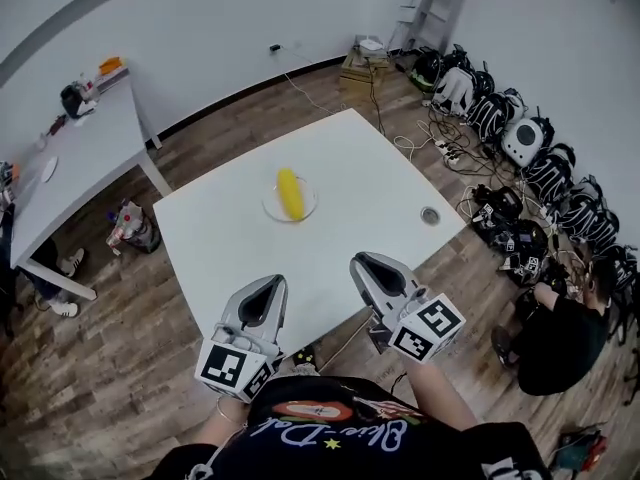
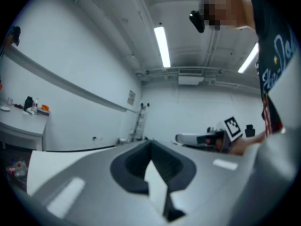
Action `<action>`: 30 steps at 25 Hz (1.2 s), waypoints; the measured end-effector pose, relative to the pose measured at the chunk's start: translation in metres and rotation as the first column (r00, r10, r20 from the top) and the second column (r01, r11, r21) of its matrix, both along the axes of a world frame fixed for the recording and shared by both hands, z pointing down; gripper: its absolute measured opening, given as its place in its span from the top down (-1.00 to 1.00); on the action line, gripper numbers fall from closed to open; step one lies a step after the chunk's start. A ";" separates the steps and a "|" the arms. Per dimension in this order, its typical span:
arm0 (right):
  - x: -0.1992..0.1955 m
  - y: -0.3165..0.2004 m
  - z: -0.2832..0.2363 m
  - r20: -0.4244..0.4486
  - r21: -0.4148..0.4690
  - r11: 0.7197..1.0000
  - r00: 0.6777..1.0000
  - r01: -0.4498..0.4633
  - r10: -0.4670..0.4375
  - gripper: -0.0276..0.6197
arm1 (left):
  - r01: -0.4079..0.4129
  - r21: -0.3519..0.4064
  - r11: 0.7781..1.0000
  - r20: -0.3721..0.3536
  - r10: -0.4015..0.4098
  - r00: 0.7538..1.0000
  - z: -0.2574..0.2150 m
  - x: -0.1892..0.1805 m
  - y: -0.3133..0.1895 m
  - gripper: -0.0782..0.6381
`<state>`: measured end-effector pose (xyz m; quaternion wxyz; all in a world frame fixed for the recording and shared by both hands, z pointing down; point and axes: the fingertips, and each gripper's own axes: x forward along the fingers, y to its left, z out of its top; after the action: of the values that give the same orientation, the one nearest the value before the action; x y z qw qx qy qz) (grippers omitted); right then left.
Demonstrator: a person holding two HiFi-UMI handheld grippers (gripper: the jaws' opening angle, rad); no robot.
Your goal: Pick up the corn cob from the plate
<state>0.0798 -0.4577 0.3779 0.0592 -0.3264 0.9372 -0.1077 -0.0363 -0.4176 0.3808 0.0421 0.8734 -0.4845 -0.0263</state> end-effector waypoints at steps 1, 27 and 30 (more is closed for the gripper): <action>-0.011 -0.018 0.005 -0.025 -0.006 1.000 1.000 0.006 -0.006 0.86 | 0.006 -0.006 1.000 0.002 -0.006 1.000 0.002 -0.007 -0.011 0.82; -0.171 -0.312 0.217 -0.585 -0.493 0.859 0.784 -0.141 -0.207 0.17 | 0.308 -0.151 0.939 -0.057 -0.320 0.946 0.042 -0.117 -0.098 0.82; -0.173 -0.315 0.231 -0.609 -0.536 0.828 0.755 -0.164 -0.245 0.13 | 0.318 -0.158 0.935 -0.063 -0.331 0.942 0.043 -0.120 -0.099 0.82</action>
<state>-0.0932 -0.7730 0.6087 -0.3728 -0.3243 0.8306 -0.2569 -0.1568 -0.5168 0.4238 0.1222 0.7740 -0.6202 -0.0363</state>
